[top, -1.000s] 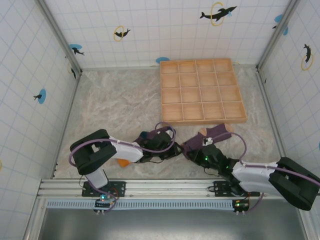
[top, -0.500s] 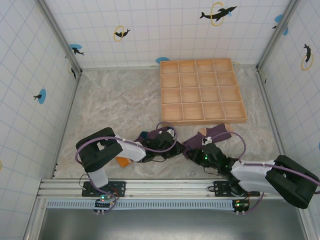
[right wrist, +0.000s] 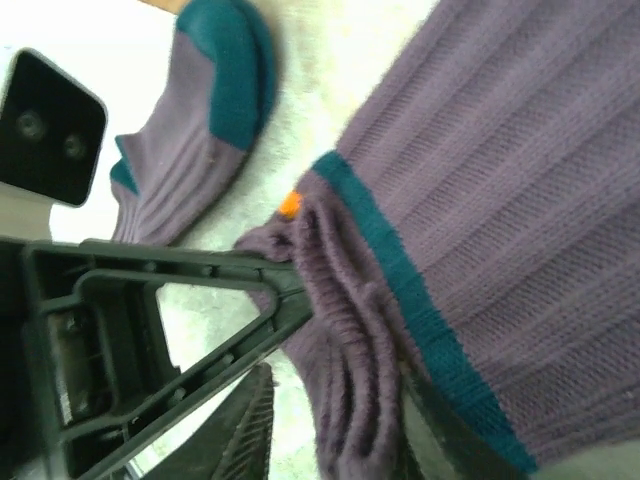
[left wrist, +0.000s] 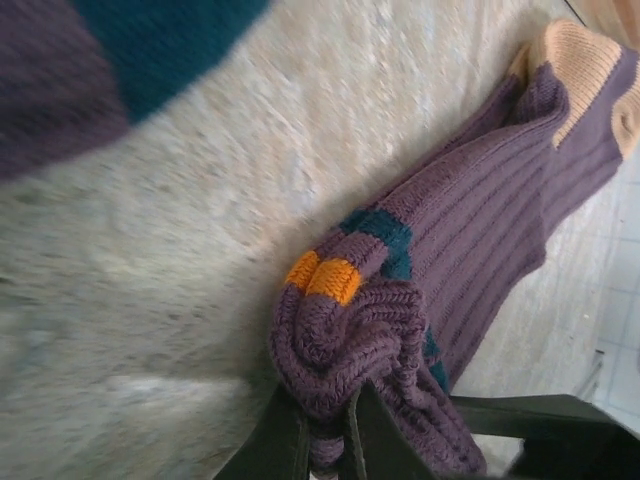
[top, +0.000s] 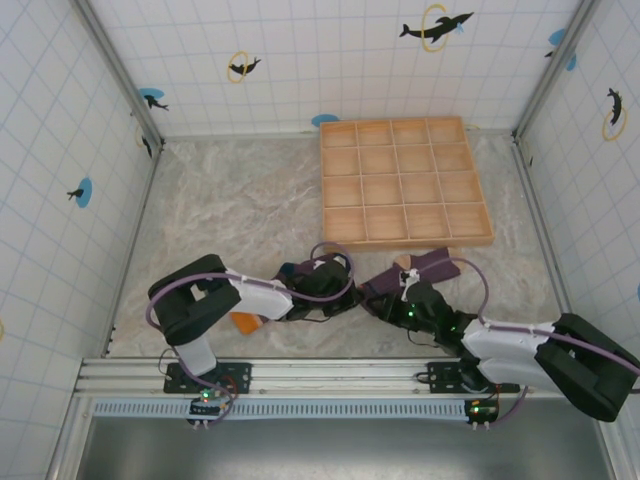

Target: Roll the socks

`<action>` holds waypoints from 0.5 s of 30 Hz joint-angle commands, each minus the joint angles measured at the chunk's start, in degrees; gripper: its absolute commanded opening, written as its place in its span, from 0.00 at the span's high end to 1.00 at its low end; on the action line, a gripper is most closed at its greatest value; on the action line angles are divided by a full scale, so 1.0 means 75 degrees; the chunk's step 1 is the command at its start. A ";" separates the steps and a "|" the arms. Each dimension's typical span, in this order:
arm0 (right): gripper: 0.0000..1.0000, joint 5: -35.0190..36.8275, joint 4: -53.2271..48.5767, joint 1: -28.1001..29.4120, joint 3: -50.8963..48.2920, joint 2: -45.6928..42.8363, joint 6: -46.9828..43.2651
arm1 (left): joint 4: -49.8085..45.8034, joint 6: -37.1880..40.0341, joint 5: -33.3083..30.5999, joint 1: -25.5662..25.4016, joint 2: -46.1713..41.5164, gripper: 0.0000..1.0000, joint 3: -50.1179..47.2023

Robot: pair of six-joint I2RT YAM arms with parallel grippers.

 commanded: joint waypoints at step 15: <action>0.27 0.0804 -0.2888 0.0581 0.2301 0.0261 -0.4642 | -0.4629 0.1148 -0.0628 0.0613 -0.1187 1.00 0.0532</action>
